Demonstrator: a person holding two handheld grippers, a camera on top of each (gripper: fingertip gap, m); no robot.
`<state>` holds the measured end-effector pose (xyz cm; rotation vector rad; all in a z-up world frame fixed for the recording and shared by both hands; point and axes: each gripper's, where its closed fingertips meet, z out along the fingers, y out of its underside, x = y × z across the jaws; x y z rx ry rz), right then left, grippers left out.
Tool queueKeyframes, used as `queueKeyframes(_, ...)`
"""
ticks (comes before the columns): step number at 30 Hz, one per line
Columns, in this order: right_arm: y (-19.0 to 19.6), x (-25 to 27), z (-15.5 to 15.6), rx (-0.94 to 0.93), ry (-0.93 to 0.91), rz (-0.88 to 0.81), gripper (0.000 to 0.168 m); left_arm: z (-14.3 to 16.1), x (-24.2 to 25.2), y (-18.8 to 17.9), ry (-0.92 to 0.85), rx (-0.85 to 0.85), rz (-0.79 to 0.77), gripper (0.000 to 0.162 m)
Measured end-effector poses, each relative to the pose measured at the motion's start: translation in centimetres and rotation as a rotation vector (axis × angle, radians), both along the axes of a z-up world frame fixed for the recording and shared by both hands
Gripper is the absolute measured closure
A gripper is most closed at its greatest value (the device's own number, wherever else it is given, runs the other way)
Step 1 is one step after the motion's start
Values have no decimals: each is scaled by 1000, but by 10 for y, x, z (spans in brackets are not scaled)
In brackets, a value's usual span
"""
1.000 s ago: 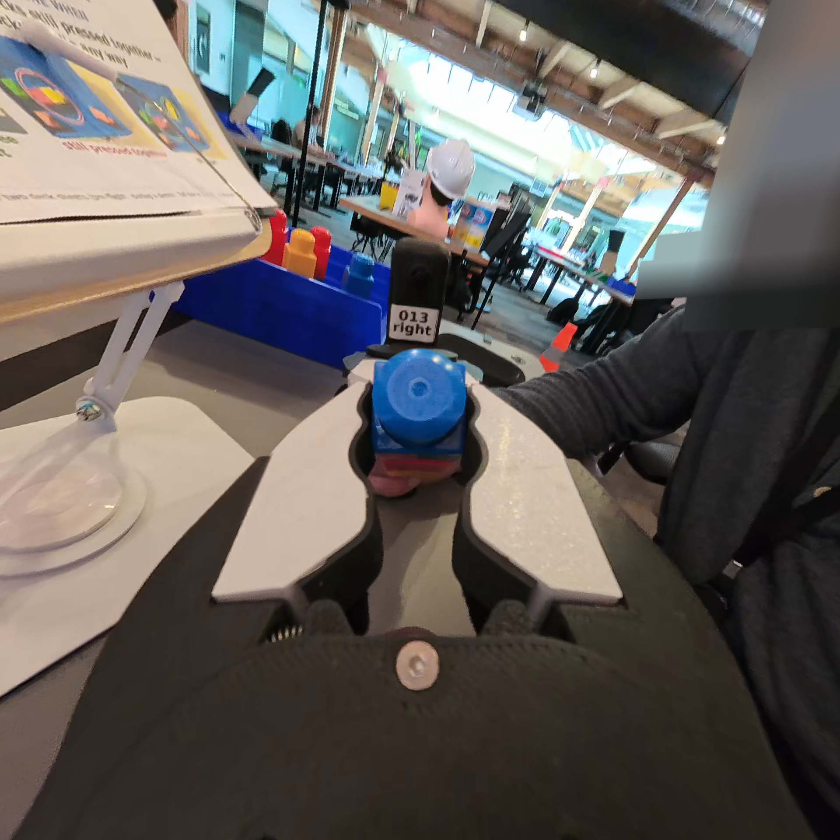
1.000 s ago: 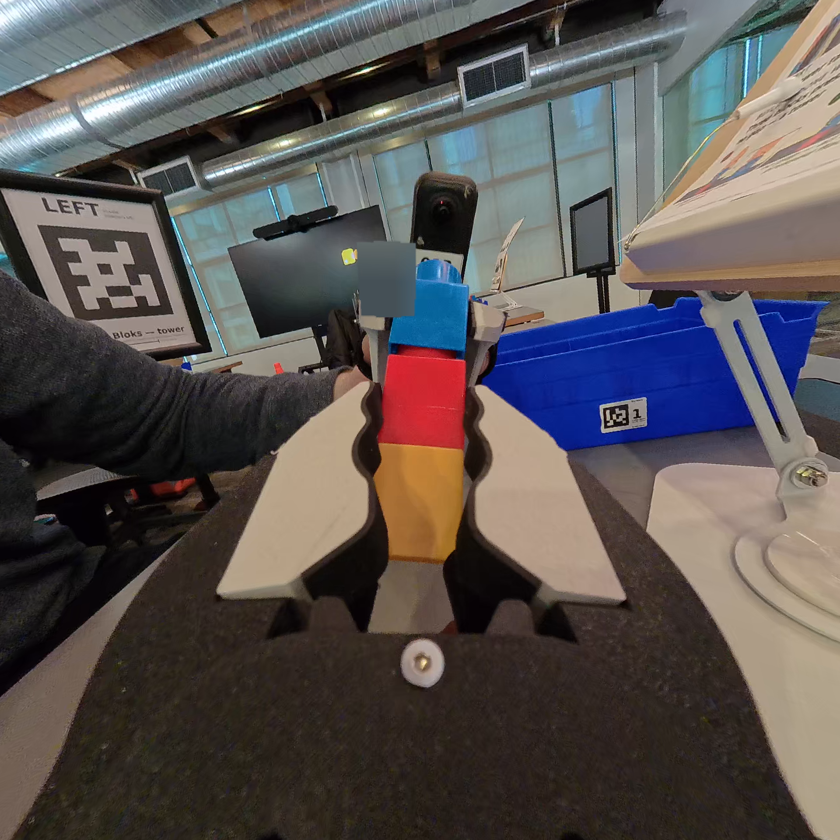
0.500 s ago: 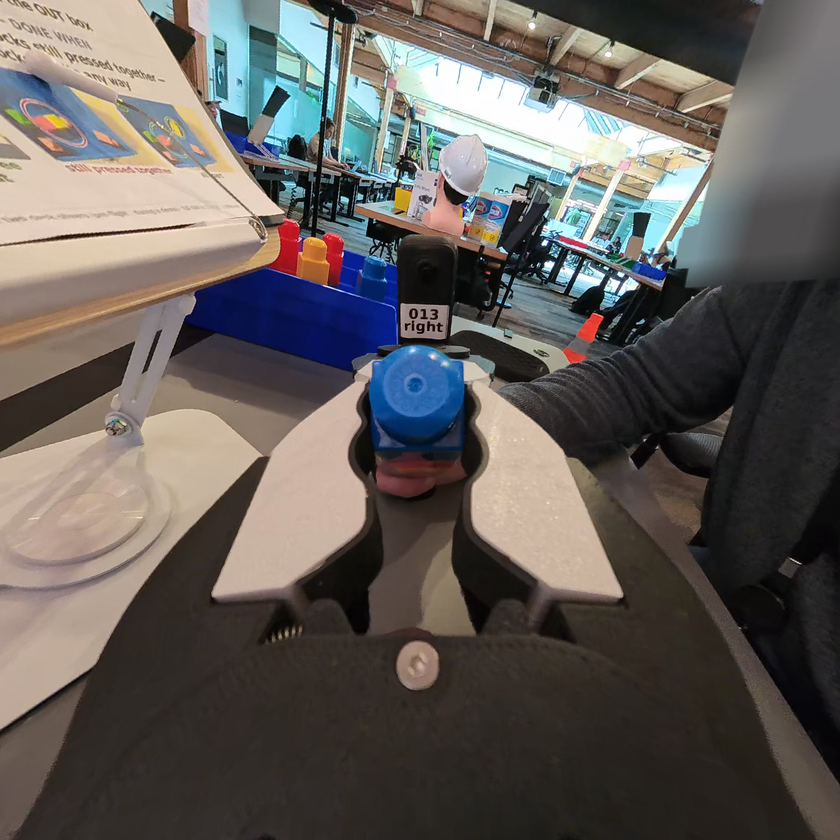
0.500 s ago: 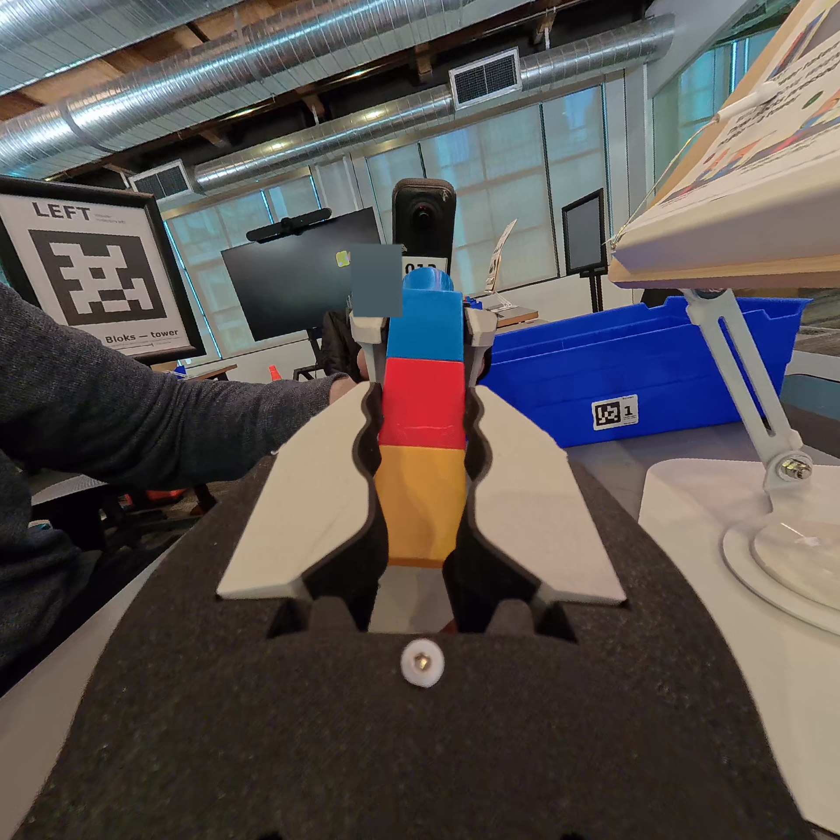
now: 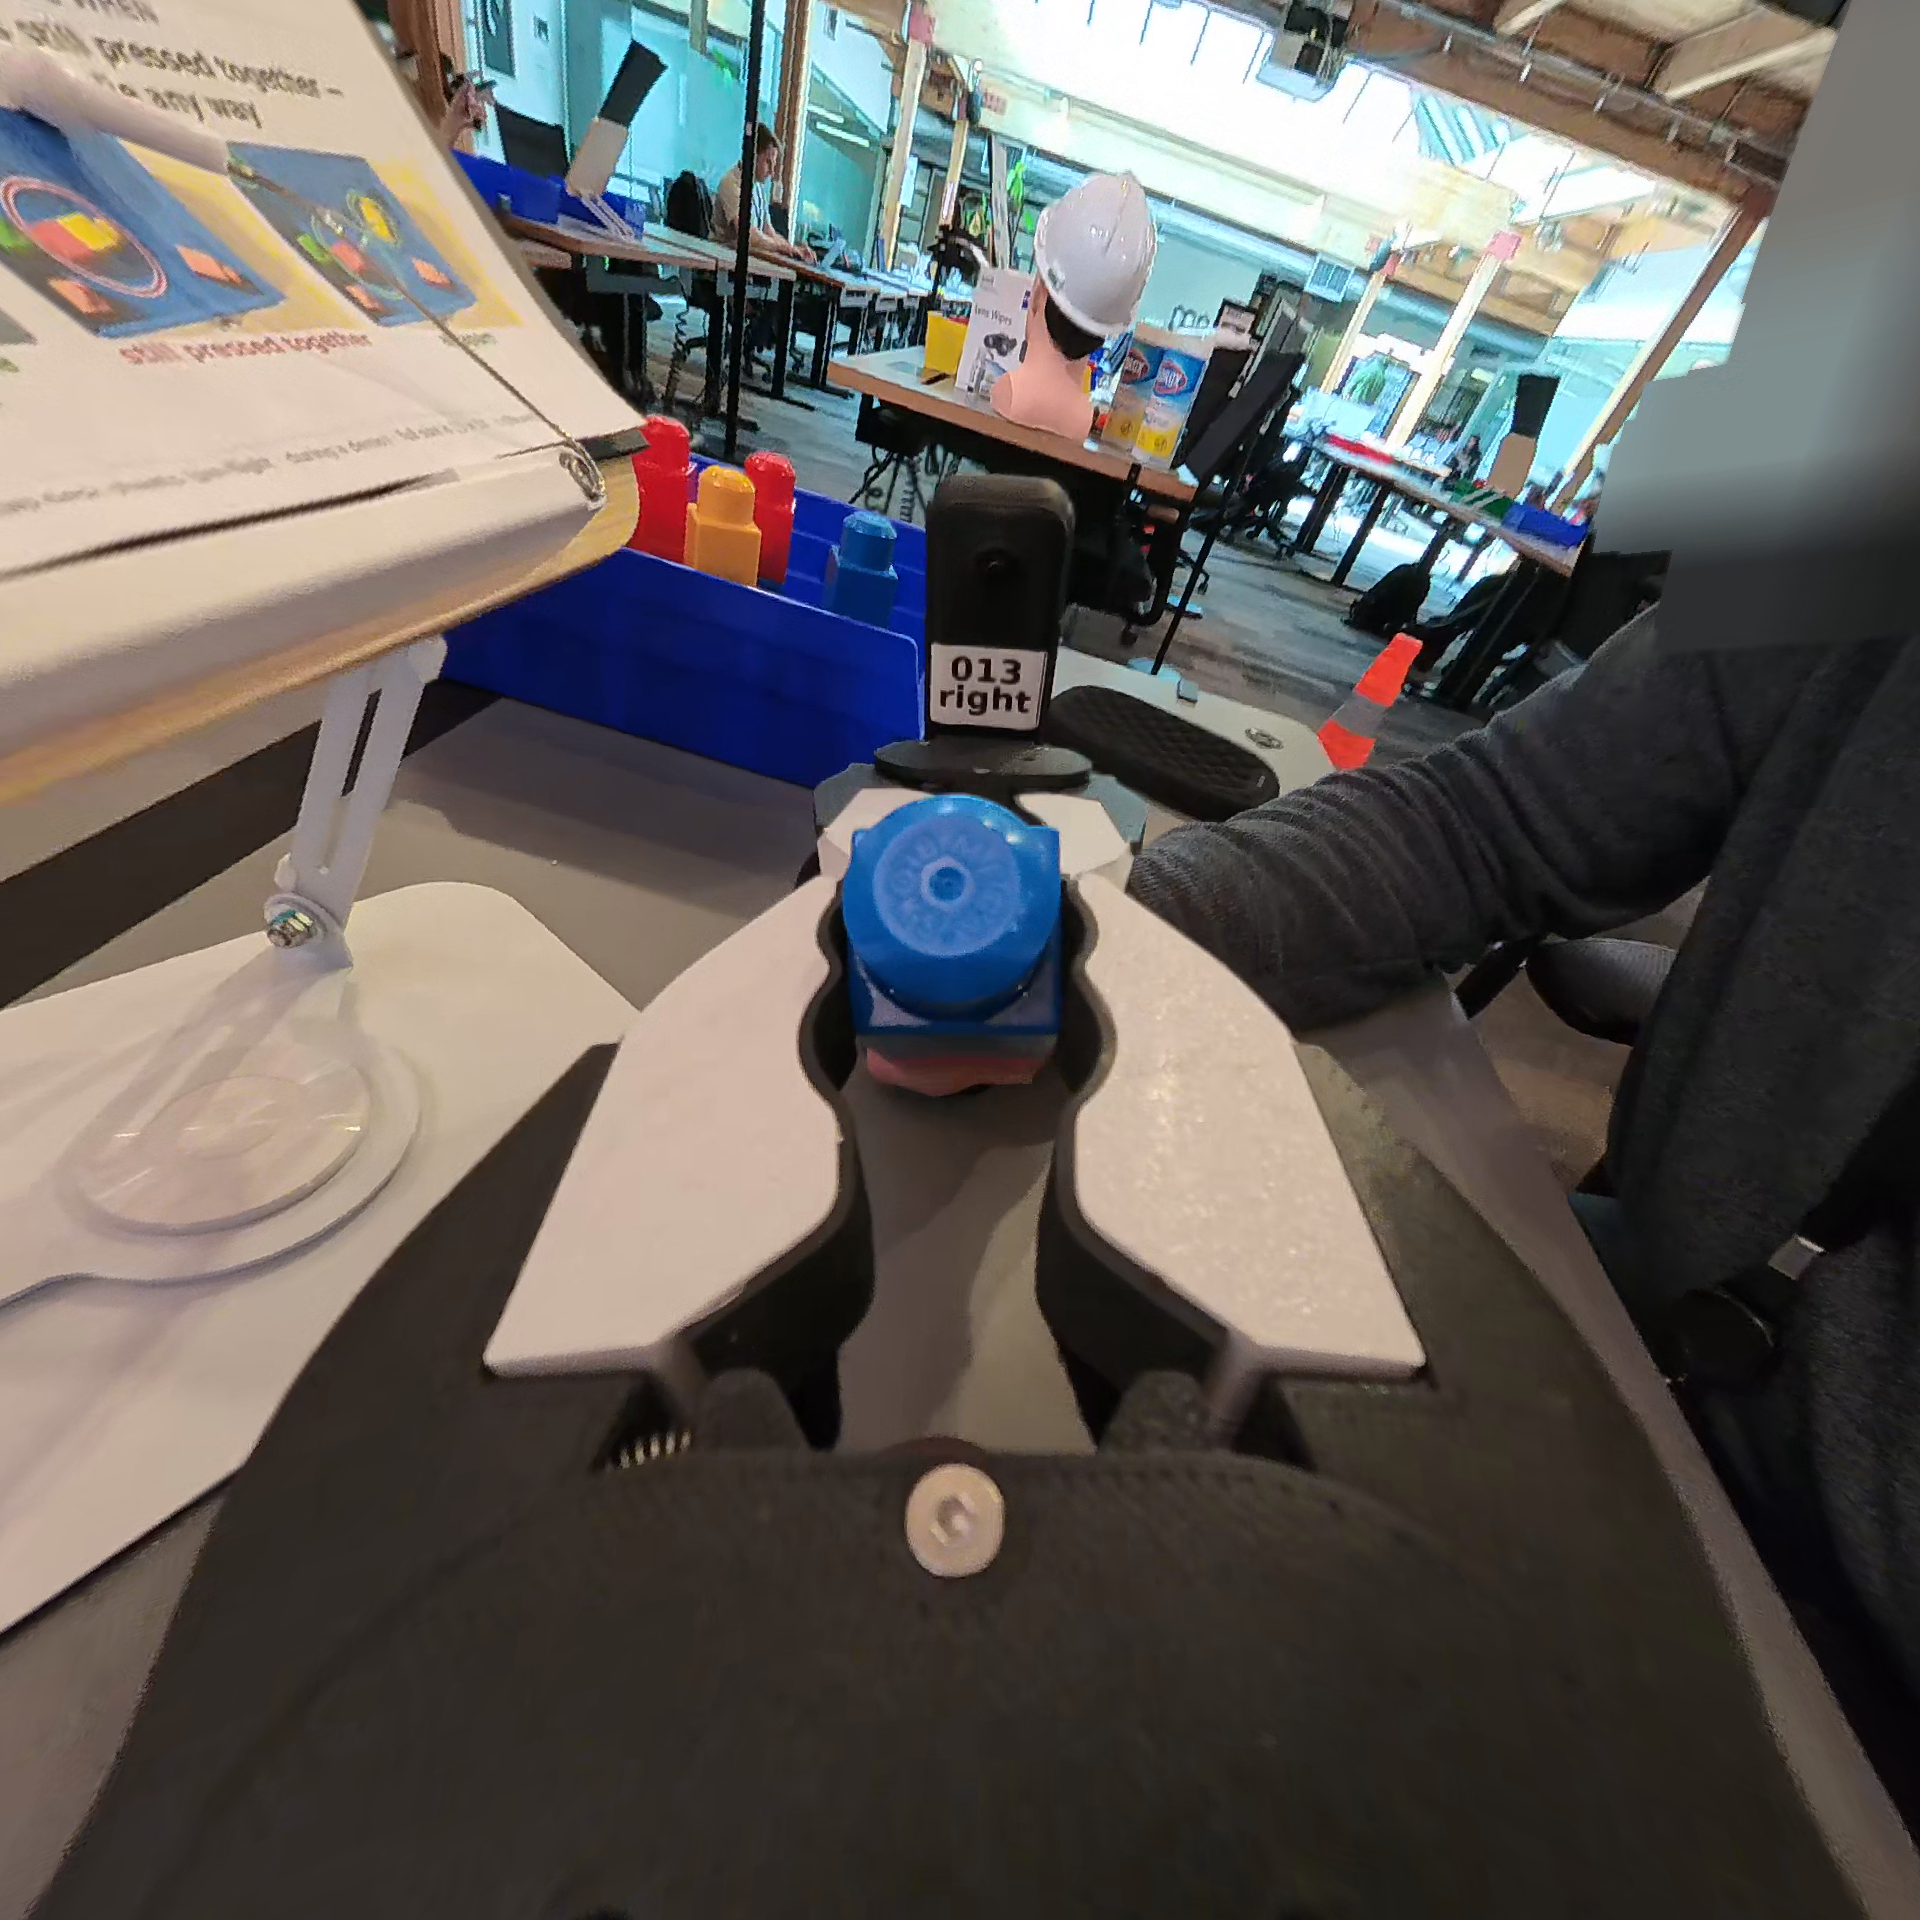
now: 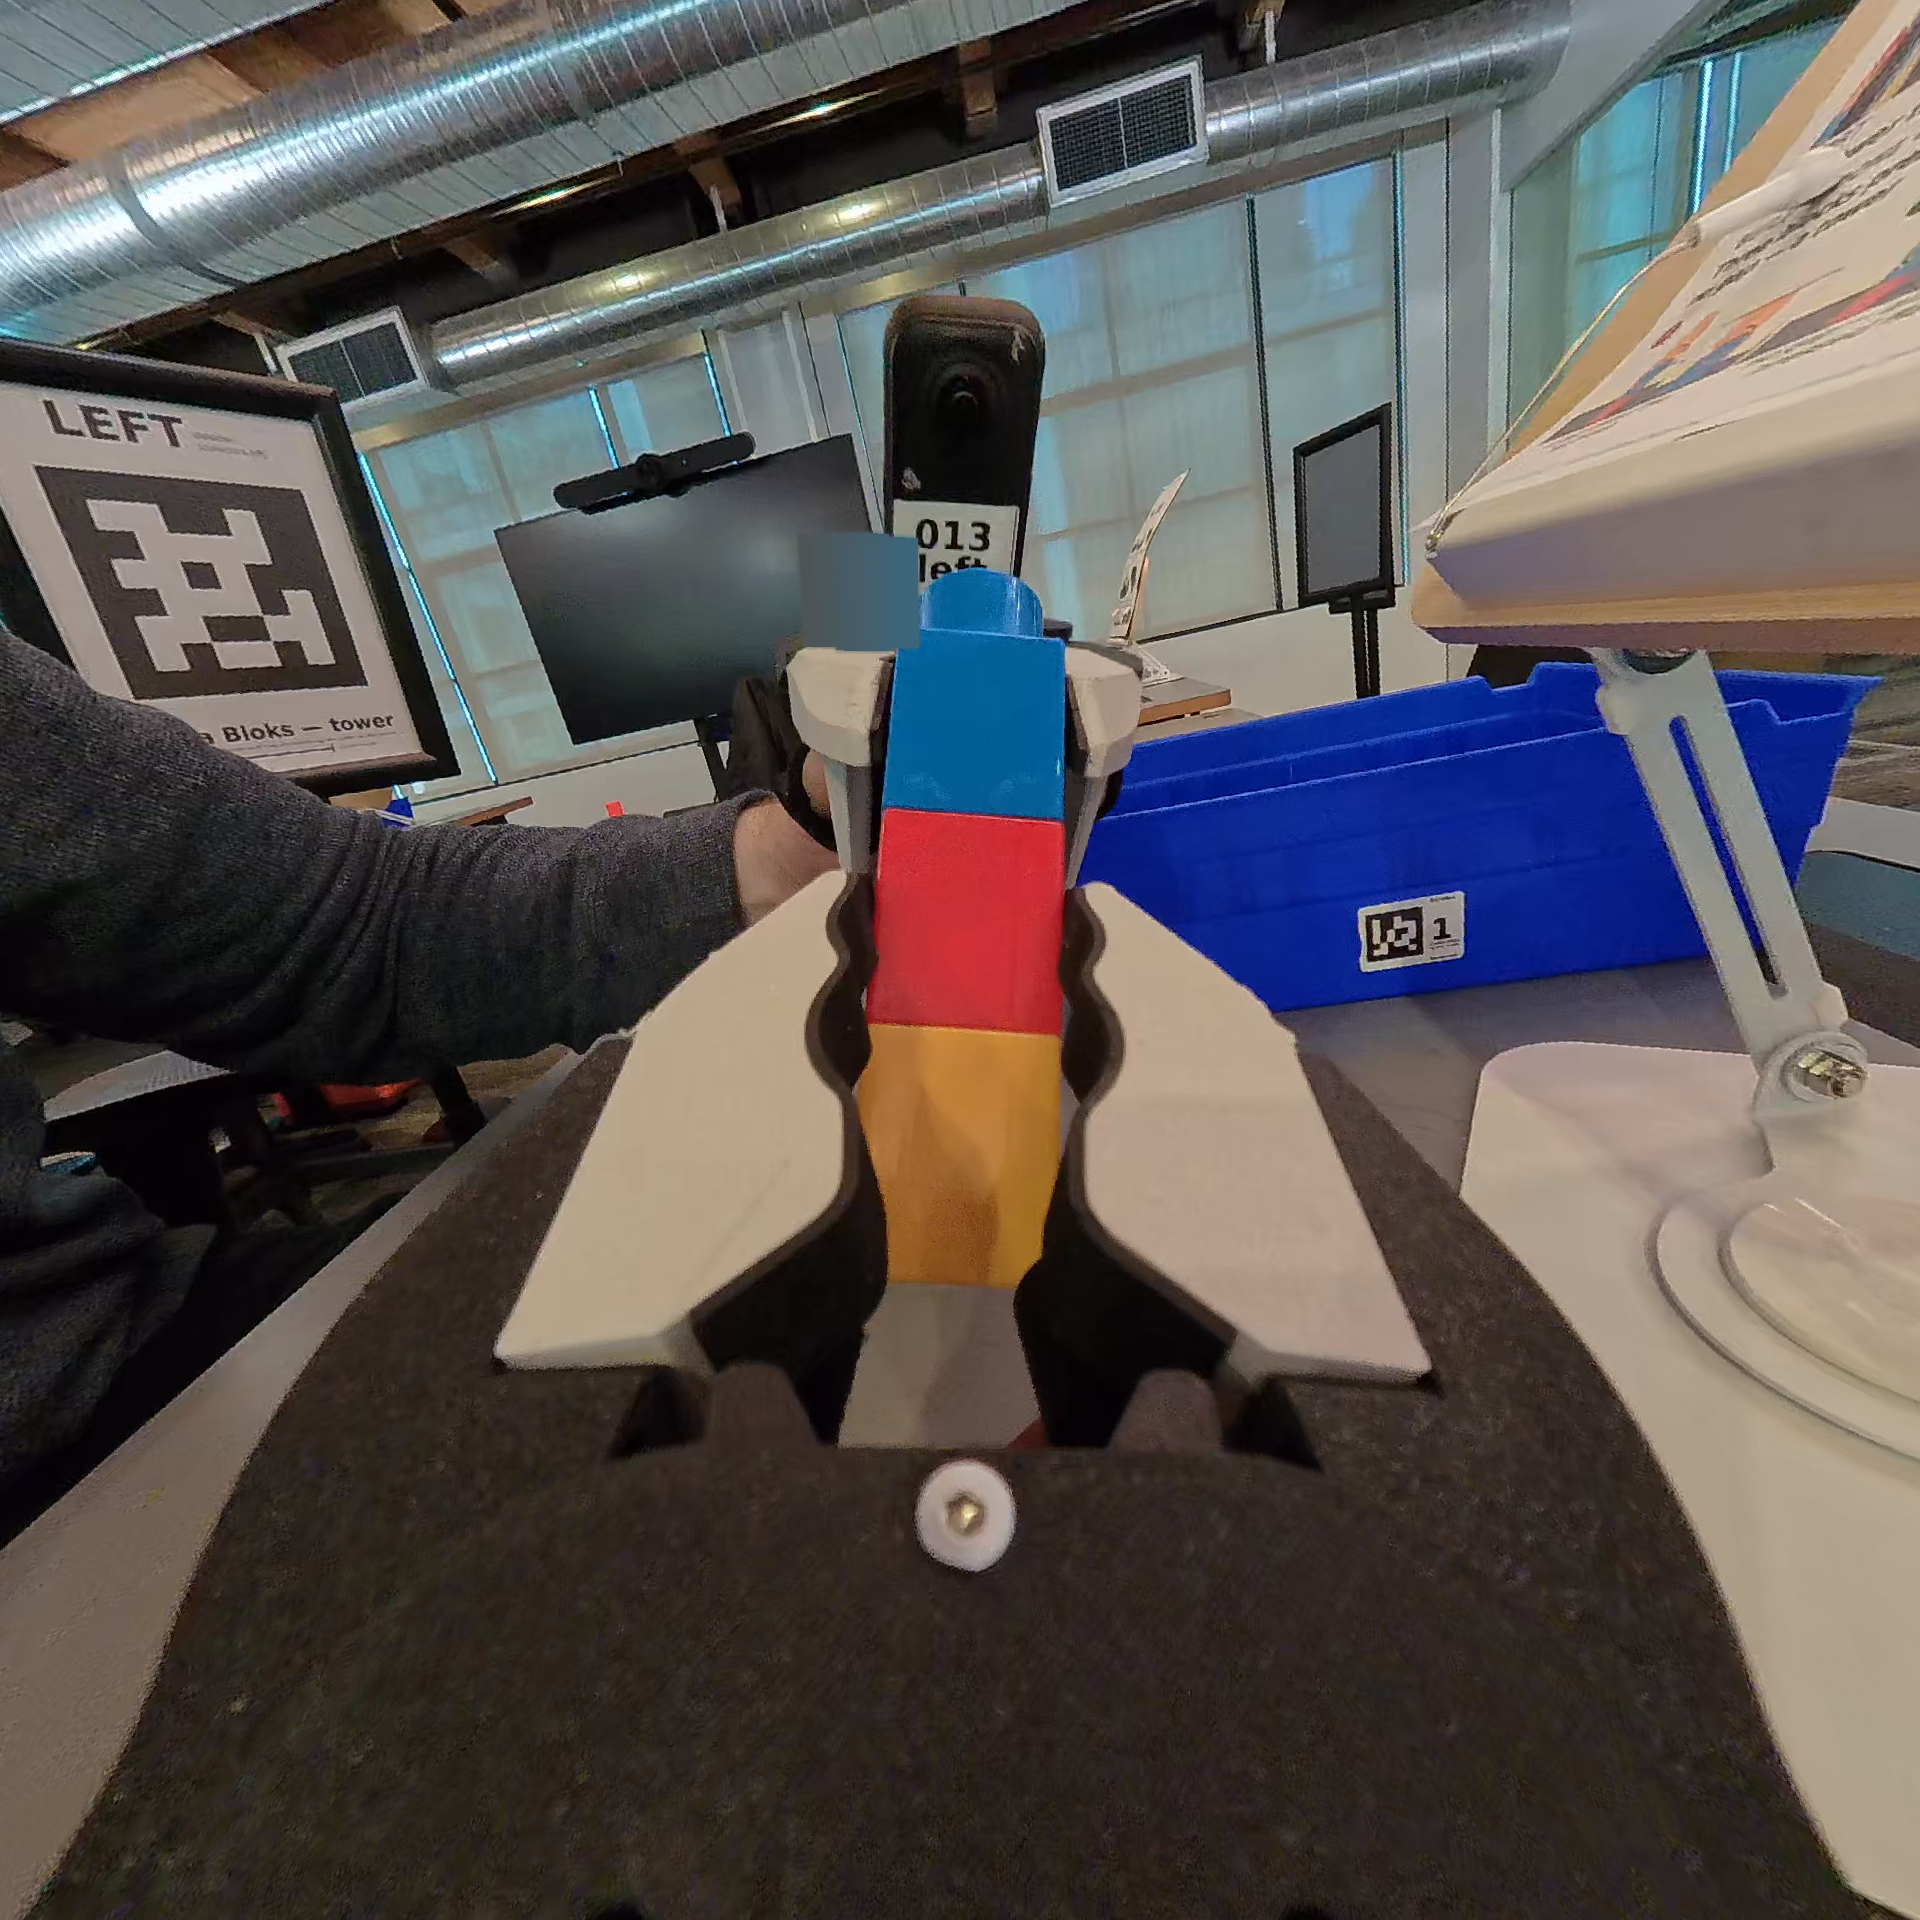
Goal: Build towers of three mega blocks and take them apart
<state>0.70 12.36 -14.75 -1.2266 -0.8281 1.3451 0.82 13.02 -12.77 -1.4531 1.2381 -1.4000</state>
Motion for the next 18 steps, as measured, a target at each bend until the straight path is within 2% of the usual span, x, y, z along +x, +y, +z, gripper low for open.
queueKeyframes(6,3,5,6,-34,59,9,134,4,4,4,31,-20,14,126)
queueKeyframes(9,7,11,10,-61,107,1,134,-7,10,4,32,-78,17,112)
queueKeyframes(12,8,11,8,-59,96,-5,134,-19,18,-1,31,-110,3,115)
queueKeyframes(16,9,11,8,-69,99,-5,134,-19,20,-3,40,-98,-1,126)
queueKeyframes(18,11,11,7,-77,94,-10,135,-19,18,-1,71,-88,8,126)
